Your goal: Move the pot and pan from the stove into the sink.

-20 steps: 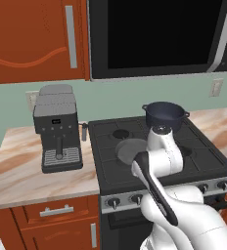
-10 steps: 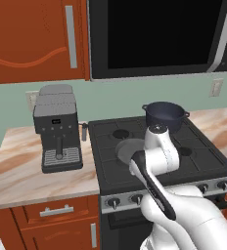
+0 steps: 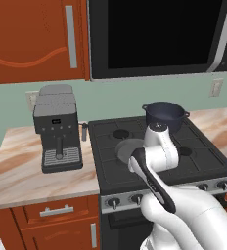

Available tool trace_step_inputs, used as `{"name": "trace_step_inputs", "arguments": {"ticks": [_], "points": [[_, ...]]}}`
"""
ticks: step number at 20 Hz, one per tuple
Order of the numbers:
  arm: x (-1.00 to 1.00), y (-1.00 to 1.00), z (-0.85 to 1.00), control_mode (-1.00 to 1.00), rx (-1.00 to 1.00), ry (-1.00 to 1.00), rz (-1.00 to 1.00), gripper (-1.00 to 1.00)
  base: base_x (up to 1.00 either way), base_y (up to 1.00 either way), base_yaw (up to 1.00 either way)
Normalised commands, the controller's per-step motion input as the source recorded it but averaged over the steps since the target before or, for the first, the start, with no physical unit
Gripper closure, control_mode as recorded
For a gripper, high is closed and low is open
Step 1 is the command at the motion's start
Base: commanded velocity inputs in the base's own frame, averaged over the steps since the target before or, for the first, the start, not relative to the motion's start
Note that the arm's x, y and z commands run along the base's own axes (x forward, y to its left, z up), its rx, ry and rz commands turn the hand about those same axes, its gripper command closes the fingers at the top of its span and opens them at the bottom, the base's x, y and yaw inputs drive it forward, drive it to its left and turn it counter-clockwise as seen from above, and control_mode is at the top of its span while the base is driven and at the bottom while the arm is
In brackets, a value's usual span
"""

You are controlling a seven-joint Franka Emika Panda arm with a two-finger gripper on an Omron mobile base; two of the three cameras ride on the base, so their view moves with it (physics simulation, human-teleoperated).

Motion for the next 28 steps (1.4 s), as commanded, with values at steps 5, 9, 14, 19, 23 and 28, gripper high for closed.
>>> {"name": "trace_step_inputs", "arguments": {"ticks": [5, 9, 14, 19, 23, 28], "points": [[0.00, 0.00, -0.07, -1.00, 0.00, -0.07, 0.00, -1.00, 0.00, 0.00, 0.00], [0.03, 0.00, -0.06, -1.00, 0.00, -0.01, 0.00, -1.00, 0.00, 0.00, 0.00], [0.01, -0.03, -0.31, -1.00, 0.00, -0.05, 0.00, -1.00, 0.00, 0.00, 0.00], [0.00, -0.13, -0.47, -1.00, 0.00, -0.02, 0.00, -1.00, 0.00, 0.00, 0.00], [0.00, -0.17, -0.65, -1.00, 0.00, -0.04, 0.00, -1.00, 0.00, 0.00, 0.00], [0.00, -0.15, -0.66, -1.00, 0.00, -0.11, 0.00, -1.00, 0.00, 0.00, 0.00]]}}
